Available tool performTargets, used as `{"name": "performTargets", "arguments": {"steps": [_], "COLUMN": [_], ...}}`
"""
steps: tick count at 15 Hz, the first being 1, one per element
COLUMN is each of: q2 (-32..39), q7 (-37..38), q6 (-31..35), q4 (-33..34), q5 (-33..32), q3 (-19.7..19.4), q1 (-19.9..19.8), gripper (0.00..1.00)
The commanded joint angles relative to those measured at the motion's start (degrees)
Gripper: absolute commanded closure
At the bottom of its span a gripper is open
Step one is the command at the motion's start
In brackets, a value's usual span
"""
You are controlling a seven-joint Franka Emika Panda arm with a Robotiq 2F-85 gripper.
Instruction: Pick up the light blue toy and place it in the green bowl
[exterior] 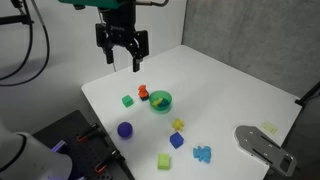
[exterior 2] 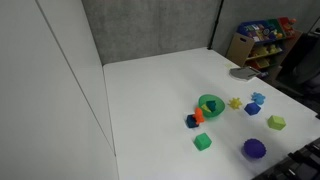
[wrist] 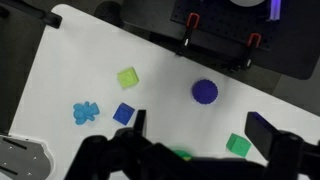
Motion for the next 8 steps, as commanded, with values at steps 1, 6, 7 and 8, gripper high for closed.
{"name": "performTargets", "arguments": {"steps": [1, 6, 7, 8], "q2": [0.02, 1.29, 2.03, 3.24], "q7": [0.08, 2.05, 2.49, 3.13], "q6": [-0.13, 2.02, 2.98, 4.24], "q4": [0.17, 0.42, 0.58, 0.90], "q5": [-0.05, -0.11, 0.29, 0.48], "q3": [-0.16, 0.33, 0.32, 0.40], "q1": [0.22, 0.14, 0.25, 0.30], "gripper": [0.00, 0.00, 0.00, 0.00]}}
